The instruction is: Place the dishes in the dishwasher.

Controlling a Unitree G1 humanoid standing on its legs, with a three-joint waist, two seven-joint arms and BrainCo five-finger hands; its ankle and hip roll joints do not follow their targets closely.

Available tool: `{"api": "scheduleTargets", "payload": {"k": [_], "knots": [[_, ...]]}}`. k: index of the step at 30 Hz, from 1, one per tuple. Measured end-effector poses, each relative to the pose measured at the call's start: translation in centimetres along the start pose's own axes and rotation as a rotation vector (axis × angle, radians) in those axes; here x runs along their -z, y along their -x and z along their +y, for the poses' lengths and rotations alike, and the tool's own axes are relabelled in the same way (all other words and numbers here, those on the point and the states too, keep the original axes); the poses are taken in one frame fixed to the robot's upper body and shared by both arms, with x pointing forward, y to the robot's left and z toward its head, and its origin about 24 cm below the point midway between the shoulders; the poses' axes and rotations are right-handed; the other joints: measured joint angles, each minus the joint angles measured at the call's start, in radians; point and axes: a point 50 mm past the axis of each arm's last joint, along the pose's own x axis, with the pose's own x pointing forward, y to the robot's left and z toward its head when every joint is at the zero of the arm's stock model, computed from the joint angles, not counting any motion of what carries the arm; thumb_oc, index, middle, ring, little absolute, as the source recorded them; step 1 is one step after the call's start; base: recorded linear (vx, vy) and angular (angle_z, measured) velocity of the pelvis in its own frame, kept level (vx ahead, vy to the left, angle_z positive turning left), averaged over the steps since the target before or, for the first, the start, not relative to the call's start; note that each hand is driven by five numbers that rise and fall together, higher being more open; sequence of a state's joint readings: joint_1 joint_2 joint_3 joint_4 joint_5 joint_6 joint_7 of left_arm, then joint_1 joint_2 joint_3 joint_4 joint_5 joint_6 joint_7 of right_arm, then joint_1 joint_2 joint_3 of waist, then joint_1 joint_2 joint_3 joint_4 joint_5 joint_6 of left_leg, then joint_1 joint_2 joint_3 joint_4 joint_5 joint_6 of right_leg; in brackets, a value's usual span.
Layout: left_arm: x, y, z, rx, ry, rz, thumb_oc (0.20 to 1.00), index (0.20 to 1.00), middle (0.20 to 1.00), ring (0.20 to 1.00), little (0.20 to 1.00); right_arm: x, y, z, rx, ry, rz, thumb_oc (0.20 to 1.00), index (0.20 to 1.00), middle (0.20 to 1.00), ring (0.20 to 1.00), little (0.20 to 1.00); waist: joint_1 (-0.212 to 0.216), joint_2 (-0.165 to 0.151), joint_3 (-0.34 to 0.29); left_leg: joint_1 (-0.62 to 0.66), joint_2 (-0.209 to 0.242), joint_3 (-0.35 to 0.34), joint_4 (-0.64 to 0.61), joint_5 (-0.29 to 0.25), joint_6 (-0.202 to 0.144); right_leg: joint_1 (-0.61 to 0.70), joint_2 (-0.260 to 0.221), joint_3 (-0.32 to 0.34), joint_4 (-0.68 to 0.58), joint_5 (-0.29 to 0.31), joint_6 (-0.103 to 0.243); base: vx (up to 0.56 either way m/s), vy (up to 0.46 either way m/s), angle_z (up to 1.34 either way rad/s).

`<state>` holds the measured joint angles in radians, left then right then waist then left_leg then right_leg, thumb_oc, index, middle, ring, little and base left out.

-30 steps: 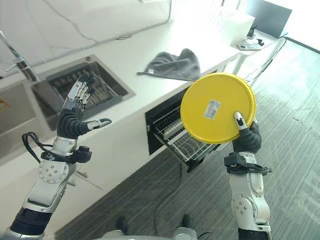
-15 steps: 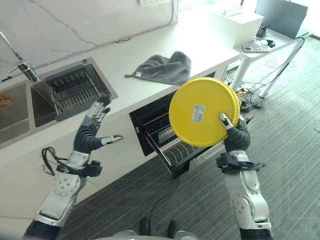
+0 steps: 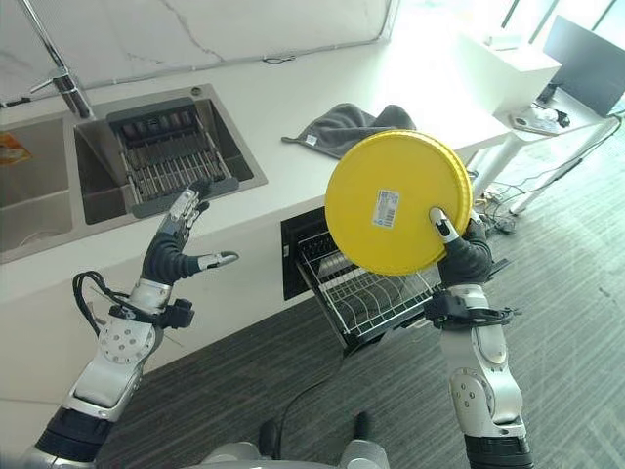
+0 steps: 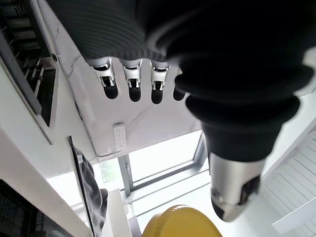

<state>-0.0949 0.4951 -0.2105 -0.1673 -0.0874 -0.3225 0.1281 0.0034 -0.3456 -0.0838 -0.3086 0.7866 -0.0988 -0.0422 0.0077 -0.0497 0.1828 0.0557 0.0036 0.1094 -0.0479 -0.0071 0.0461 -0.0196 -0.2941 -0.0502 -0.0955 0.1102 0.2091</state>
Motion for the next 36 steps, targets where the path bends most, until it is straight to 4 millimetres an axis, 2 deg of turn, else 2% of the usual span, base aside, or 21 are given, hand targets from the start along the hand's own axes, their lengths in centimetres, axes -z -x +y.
{"api": "scheduleTargets", "payload": {"k": [1, 3, 5, 6, 7, 8, 9, 11, 13, 16, 19, 20, 21, 22, 24, 26, 27, 30, 32, 35, 36], "knots": [[0.0, -0.1, -0.6, 0.021, 0.008, 0.001, 1.0, 1.0, 1.0, 1.0, 1.0, -0.1, 0.0, 0.1, 0.005, -0.001, -0.003, 0.2, 0.2, 0.2, 0.2, 0.2, -0.007, -0.004, 0.0, 0.001, 0.013, -0.021, 0.0, 0.002, -0.016, -0.001, 0.003, 0.019, 0.001, 0.033, 0.009, 0.03, -0.528, 0.44], [-0.2, -0.1, -0.9, 0.051, -0.019, -0.003, 1.0, 1.0, 1.0, 1.0, 1.0, -0.2, 0.0, 0.1, 0.023, -0.004, -0.014, 0.2, 0.2, 0.2, 0.2, 0.2, -0.02, -0.04, 0.0, 0.0, 0.045, -0.047, -0.003, 0.012, -0.054, 0.0, 0.031, 0.015, 0.001, 0.051, -0.008, -0.02, -0.531, 0.43], [-0.6, 0.2, -0.1, 0.061, -0.062, -0.008, 1.0, 1.0, 1.0, 1.0, 1.0, -0.2, -0.1, 0.4, 0.018, -0.013, -0.025, 0.2, 0.2, 0.2, 0.2, 0.2, -0.007, -0.112, -0.012, 0.001, 0.07, -0.061, -0.022, 0.022, -0.117, 0.013, 0.082, -0.028, 0.002, 0.039, -0.031, 0.02, -0.559, 0.27], [-0.3, 0.6, -0.1, 0.048, -0.055, 0.008, 1.0, 1.0, 1.0, 1.0, 1.0, -0.2, -0.3, 0.6, 0.007, -0.013, -0.027, 0.2, 0.2, 0.2, 0.2, 0.2, 0.005, -0.103, -0.012, 0.002, 0.106, -0.058, -0.026, 0.027, -0.142, 0.013, 0.115, -0.042, 0.006, 0.005, -0.049, 0.04, -0.425, 0.15], [0.1, 1.2, -0.4, 0.044, -0.042, 0.039, 1.0, 1.0, 1.0, 1.0, 1.0, -0.2, -0.6, 0.9, -0.001, -0.008, -0.022, 0.2, 0.2, 0.2, 0.2, 0.2, 0.001, -0.067, -0.012, -0.006, 0.155, -0.059, -0.027, 0.04, -0.161, 0.014, 0.165, -0.048, 0.006, 0.003, -0.066, 0.04, -0.284, -0.04], [0.5, 2.0, -0.8, 0.051, -0.028, 0.075, 1.0, 1.0, 1.0, 1.0, 1.0, -0.5, -0.9, 1.0, -0.006, 0.001, -0.025, 0.2, 0.2, 0.2, 0.2, 0.2, 0.001, -0.031, -0.013, 0.0, 0.202, -0.034, -0.031, 0.044, -0.159, 0.014, 0.212, -0.055, 0.006, 0.001, -0.099, 0.01, -0.234, 0.05], [0.8, 2.7, -1.1, 0.048, -0.01, 0.109, 1.0, 1.0, 1.0, 1.0, 1.0, -0.7, -1.0, 1.0, -0.006, 0.007, -0.034, 0.2, 0.2, 0.2, 0.2, 0.2, 0.001, 0.002, -0.013, -0.002, 0.234, -0.008, -0.032, 0.064, -0.13, 0.015, 0.248, -0.065, 0.006, -0.005, -0.134, -0.01, -0.261, 0.04], [1.3, 3.6, -1.6, 0.058, 0.015, 0.145, 1.0, 1.0, 1.0, 1.0, 1.0, -1.3, -1.0, 0.3, -0.011, 0.075, -0.025, 0.2, 0.2, 0.2, 0.2, 0.2, -0.008, 0.05, -0.013, -0.024, 0.261, 0.023, -0.026, 0.1, -0.112, 0.014, 0.278, -0.092, 0.006, -0.022, -0.153, -0.05, -0.182, 0.28], [2.0, 4.9, -1.9, 0.077, 0.034, 0.2, 1.0, 1.0, 1.0, 1.0, 1.0, -1.9, -0.3, -0.9, 0.018, 0.188, -0.016, 0.2, 0.2, 0.2, 0.2, 0.2, -0.023, 0.072, -0.017, -0.054, 0.257, 0.07, -0.016, 0.145, -0.109, 0.013, 0.269, -0.137, 0.006, -0.029, -0.169, -0.08, -0.046, 0.6], [3.8, 7.8, -1.7, 0.078, 0.031, 0.336, 1.0, 1.0, 1.0, 1.0, 1.0, -2.6, 0.4, -2.2, 0.041, 0.339, -0.012, 0.2, 0.2, 0.2, 0.2, 0.2, -0.033, 0.114, -0.036, -0.052, 0.246, 0.152, -0.034, 0.14, -0.117, 0.005, 0.269, -0.189, 0.001, -0.04, -0.181, -0.06, 0.048, 0.55], [5.9, 10.6, -0.9, -0.003, 0.082, 0.488, 1.0, 1.0, 1.0, 1.0, 1.0, -3.5, -0.1, -1.7, -0.024, 0.55, -0.059, 0.2, 0.2, 0.2, 0.2, 0.2, -0.017, 0.139, -0.044, -0.057, 0.238, 0.109, -0.039, 0.113, -0.15, -0.014, 0.266, -0.176, 0.006, -0.027, -0.164, -0.01, 0.086, -0.03], [8.7, 14.0, -0.8, -0.09, 0.128, 0.69, 1.0, 1.0, 1.0, 1.0, 1.0, -3.6, -0.2, -1.6, -0.052, 0.656, -0.062, 0.2, 0.2, 0.2, 0.2, 0.2, -0.014, 0.135, -0.044, -0.055, 0.224, 0.106, -0.04, 0.091, -0.174, -0.011, 0.249, -0.177, 0.006, -0.022, -0.15, -0.01, 0.111, 0.07], [10.9, 17.0, -1.0, -0.144, 0.136, 0.865, 1.0, 1.0, 1.0, 1.0, 1.0, -3.5, -0.2, -1.6, -0.061, 0.719, -0.064, 0.2, 0.2, 0.2, 0.2, 0.2, -0.015, 0.126, -0.046, -0.054, 0.205, 0.103, -0.04, 0.09, -0.173, -0.008, 0.23, -0.179, 0.006, -0.02, -0.139, 0.0, 0.121, 0.13], [12.2, 19.3, -1.2, -0.168, 0.135, 0.985, 1.0, 1.0, 1.0, 1.0, 1.0, -3.5, -0.2, -1.7, -0.065, 0.763, -0.069, 0.2, 0.2, 0.2, 0.2, 0.2, -0.016, 0.117, -0.046, -0.051, 0.193, 0.1, -0.04, 0.087, -0.168, -0.003, 0.217, -0.181, 0.006, -0.02, -0.132, 0.01, 0.097, 0.16], [13.5, 23.8, -1.6, -0.193, 0.123, 1.2, 1.0, 1.0, 1.0, 1.0, 1.0, -3.4, -0.4, -1.9, -0.083, 0.89, -0.067, 0.2, 0.2, 0.2, 0.2, 0.2, -0.012, 0.094, -0.048, -0.051, 0.168, 0.095, -0.039, 0.08, -0.156, 0.001, 0.193, -0.184, 0.006, -0.014, -0.124, 0.01, 0.095, 0.13], [13.9, 26.3, -1.9, -0.237, 0.138, 1.32, 1.0, 1.0, 1.0, 1.0, 1.0, -3.5, -0.5, -1.8, -0.126, 1.019, -0.075, 0.2, 0.2, 0.2, 0.2, 0.2, 0.002, 0.083, -0.051, -0.048, 0.152, 0.094, -0.039, 0.077, -0.15, 0.006, 0.175, -0.186, 0.006, -0.012, -0.116, 0.01, 0.06, 0.1], [14.3, 27.9, -2.3, -0.345, 0.201, 1.406, 1.0, 1.0, 1.0, 1.0, 1.0, -3.4, -0.7, -1.9, -0.143, 1.1, -0.088, 0.2, 0.2, 0.2, 0.2, 0.2, 0.004, 0.076, -0.053, -0.035, 0.143, 0.094, -0.039, 0.073, -0.144, 0.021, 0.165, -0.192, 0.006, -0.014, -0.109, 0.03, 0.038, 0.12], [14.6, 30.3, -3.0, -0.494, 0.315, 1.518, 1.0, 1.0, 1.0, 1.0, 1.0, -3.2, -0.7, -2.2, -0.162, 1.228, -0.1, 0.2, 0.2, 0.2, 0.2, 0.2, 0.005, 0.054, -0.066, -0.029, 0.137, 0.09, -0.039, 0.068, -0.138, 0.032, 0.16, -0.2, 0.006, -0.018, -0.102, 0.06, 0.027, 0.09], [14.6, 32.1, -3.3, -0.604, 0.393, 1.612, 1.0, 1.0, 1.0, 1.0, 1.0, -3.9, -1.0, -2.3, -0.223, 1.397, -0.12, 0.2, 0.2, 0.2, 0.2, 0.2, 0.005, 0.028, -0.086, -0.015, 0.139, 0.081, -0.04, 0.063, -0.137, 0.052, 0.162, -0.206, 0.006, -0.026, -0.098, 0.13, 0.01, 0.07], [14.6, 32.9, -3.2, -0.689, 0.452, 1.664, 1.0, 1.0, 1.0, 1.0, 1.0, -4.3, -1.2, -1.9, -0.291, 1.467, -0.158, 0.2, 0.2, 0.2, 0.2, 0.2, 0.01, 0.015, -0.101, -0.003, 0.136, 0.071, -0.025, 0.053, -0.136, 0.066, 0.168, -0.205, 0.015, -0.045, -0.093, 0.04, -0.011, 0.03], [14.7, 33.1, -3.2, -0.718, 0.47, 1.68, 1.0, 1.0, 1.0, 1.0, 1.0, -4.1, -1.3, -2.0, -0.311, 1.475, -0.151, 0.2, 0.2, 0.2, 0.2, 0.2, 0.012, 0.014, -0.1, -0.023, 0.137, 0.067, 0.025, 0.032, -0.137, 0.05, 0.165, -0.201, 0.053, -0.063, -0.091, -0.02, -0.019, -0.05]]}}
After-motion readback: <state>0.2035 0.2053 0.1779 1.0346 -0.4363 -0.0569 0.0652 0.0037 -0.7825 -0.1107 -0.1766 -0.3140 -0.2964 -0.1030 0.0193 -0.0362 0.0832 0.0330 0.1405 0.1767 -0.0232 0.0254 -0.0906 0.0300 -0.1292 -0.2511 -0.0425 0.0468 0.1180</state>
